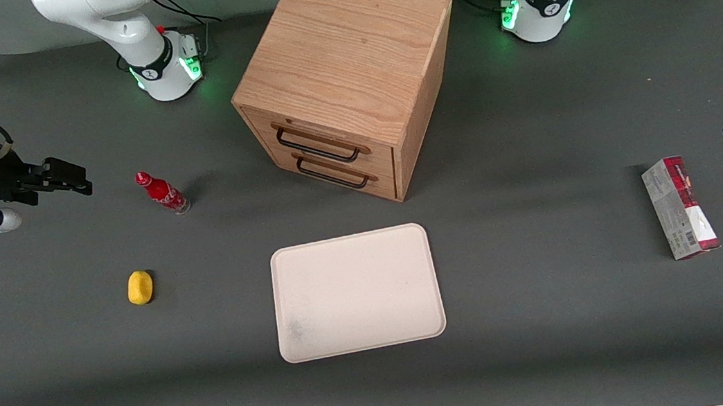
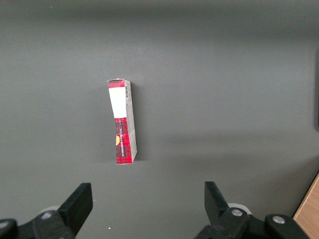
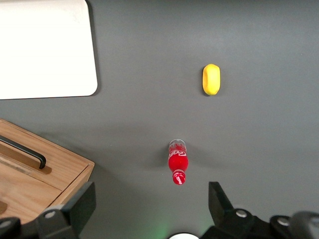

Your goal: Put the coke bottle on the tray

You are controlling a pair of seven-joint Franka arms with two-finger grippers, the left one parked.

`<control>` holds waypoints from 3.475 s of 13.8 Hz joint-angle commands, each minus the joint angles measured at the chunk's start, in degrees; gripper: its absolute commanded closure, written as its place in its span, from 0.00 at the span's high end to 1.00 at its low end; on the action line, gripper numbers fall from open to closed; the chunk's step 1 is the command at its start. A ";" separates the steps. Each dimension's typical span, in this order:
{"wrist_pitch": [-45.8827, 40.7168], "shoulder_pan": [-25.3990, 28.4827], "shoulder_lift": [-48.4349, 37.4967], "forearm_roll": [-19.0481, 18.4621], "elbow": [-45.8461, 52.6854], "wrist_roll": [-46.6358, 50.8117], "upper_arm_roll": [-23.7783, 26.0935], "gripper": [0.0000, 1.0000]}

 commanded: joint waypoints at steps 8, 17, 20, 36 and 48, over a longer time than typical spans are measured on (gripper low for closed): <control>-0.50 0.19 0.78 0.11 0.62 1.09 -0.30 1.00; 1.07 2.39 -5.18 0.11 -7.09 0.91 -0.21 1.00; 2.22 3.18 -10.99 0.20 -13.52 1.17 -0.12 1.00; 21.02 3.09 -18.19 0.47 -36.89 0.65 -2.76 1.00; 33.24 3.09 -19.17 0.47 -50.00 0.56 -3.55 1.00</control>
